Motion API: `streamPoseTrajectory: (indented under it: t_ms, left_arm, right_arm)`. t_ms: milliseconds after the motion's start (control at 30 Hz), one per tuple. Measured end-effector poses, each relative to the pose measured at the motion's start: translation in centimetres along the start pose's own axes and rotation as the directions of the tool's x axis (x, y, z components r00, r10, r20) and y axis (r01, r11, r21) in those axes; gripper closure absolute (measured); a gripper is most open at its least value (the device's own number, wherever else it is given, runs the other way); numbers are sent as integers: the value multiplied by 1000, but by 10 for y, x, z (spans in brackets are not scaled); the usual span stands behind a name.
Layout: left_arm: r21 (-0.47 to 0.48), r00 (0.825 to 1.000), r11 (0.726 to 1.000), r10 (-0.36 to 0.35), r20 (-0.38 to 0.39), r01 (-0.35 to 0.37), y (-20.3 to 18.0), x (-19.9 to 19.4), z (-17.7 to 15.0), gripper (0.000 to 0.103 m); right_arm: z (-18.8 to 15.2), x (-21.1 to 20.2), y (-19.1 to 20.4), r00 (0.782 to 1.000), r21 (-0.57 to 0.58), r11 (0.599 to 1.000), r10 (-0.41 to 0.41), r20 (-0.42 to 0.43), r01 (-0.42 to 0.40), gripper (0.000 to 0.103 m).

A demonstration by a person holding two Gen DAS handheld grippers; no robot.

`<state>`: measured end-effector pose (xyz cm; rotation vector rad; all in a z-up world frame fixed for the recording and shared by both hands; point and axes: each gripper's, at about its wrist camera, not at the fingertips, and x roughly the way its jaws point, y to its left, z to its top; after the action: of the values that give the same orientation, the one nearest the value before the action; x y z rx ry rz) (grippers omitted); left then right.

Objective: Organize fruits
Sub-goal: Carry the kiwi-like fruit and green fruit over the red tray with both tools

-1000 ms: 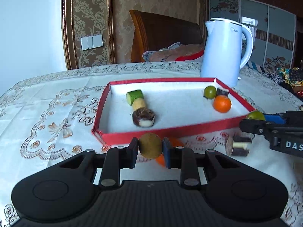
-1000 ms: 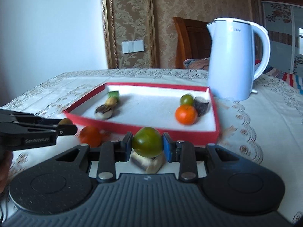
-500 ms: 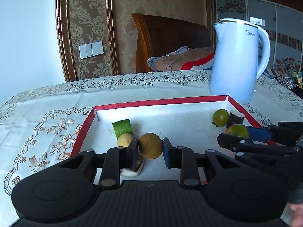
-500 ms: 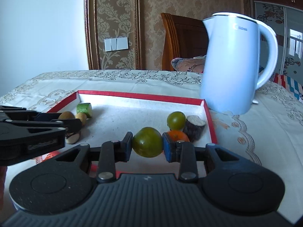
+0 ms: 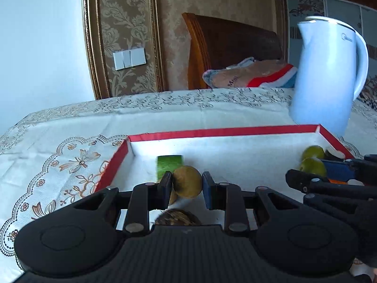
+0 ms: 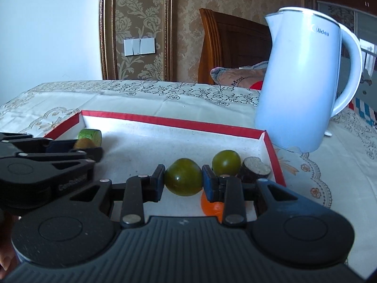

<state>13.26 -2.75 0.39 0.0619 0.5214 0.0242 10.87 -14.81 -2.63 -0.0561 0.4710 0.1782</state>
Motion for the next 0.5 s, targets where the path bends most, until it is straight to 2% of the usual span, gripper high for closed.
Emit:
streamPoseTrajectory:
  t_ms: [100, 200, 267, 400, 500]
  left_arm:
    - [14, 999, 999, 32, 21, -33, 4, 4, 0, 76]
    - [15, 999, 999, 31, 29, -32, 5, 4, 0, 76]
    - [17, 999, 999, 31, 32, -31, 4, 3, 0, 76]
    - [-24, 997, 998, -61, 37, 62, 6, -4, 1, 76]
    - [-8, 994, 996, -88, 64, 89, 2, -10, 2, 76]
  right_arm:
    - [4, 10, -2, 1000, 19, 1000, 0, -16, 0, 71]
    - [6, 16, -7, 998, 33, 999, 42, -41, -41, 72]
    - [6, 18, -8, 999, 38, 999, 25, -39, -23, 71]
    - [6, 18, -9, 999, 41, 999, -4, -33, 6, 72]
    - [6, 18, -11, 999, 54, 998, -11, -31, 13, 72]
